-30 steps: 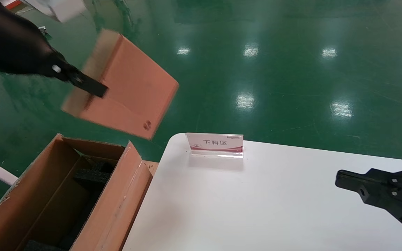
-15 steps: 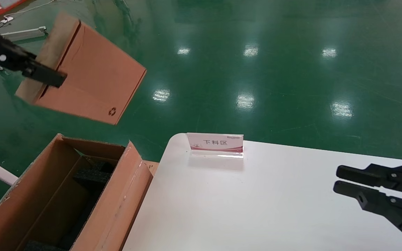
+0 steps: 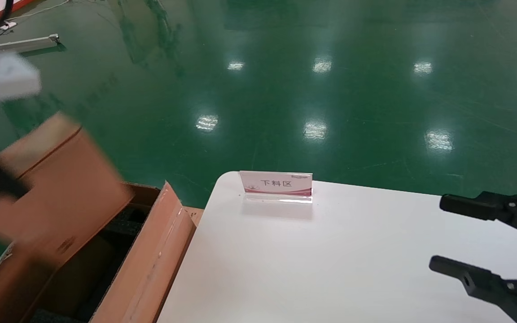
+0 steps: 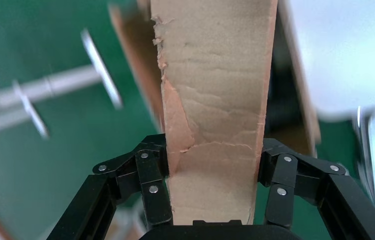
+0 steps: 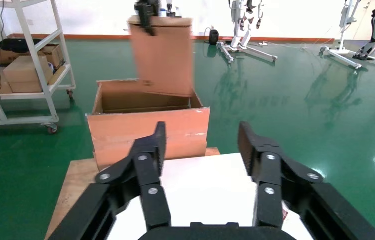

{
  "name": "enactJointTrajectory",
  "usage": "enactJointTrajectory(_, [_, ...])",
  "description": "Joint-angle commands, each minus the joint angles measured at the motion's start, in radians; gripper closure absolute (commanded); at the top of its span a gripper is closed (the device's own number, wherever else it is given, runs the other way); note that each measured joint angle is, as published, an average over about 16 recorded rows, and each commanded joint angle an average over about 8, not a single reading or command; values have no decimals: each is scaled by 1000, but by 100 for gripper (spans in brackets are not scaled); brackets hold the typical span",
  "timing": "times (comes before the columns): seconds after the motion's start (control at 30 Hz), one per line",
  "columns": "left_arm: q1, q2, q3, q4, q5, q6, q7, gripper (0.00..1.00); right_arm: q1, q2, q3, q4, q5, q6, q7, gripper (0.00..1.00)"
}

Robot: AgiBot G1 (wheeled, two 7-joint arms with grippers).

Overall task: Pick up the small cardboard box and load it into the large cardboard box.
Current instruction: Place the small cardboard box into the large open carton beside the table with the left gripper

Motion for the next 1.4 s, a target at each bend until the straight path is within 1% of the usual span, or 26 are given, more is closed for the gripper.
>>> enactJointTrajectory(0.03, [-34, 57, 144, 27, -66, 0, 11, 100, 0, 0, 0, 0, 0, 0, 0, 0])
enactJointTrajectory(0.1, [-50, 78, 220, 49, -96, 0, 18, 100, 0, 0, 0, 0, 0, 0, 0, 0])
enactJointTrajectory(0.2, [-66, 95, 299, 79, -125, 0, 25, 100, 0, 0, 0, 0, 0, 0, 0, 0])
enactJointTrajectory(0.3, [-76, 103, 351, 111, -145, 0, 34, 100, 0, 0, 0, 0, 0, 0, 0, 0])
enactJointTrajectory(0.43, [-85, 103, 389, 155, -161, -2, 48, 100, 0, 0, 0, 0, 0, 0, 0, 0])
enactJointTrajectory(0.67, [-92, 68, 397, 211, -159, -34, 76, 100, 0, 0, 0, 0, 0, 0, 0, 0])
enactJointTrajectory(1.0, [-94, -46, 378, 221, -115, -133, 112, 100, 0, 0, 0, 0, 0, 0, 0, 0])
enactJointTrajectory(1.4, [-86, -161, 372, 196, -68, -220, 90, 100, 0, 0, 0, 0, 0, 0, 0, 0])
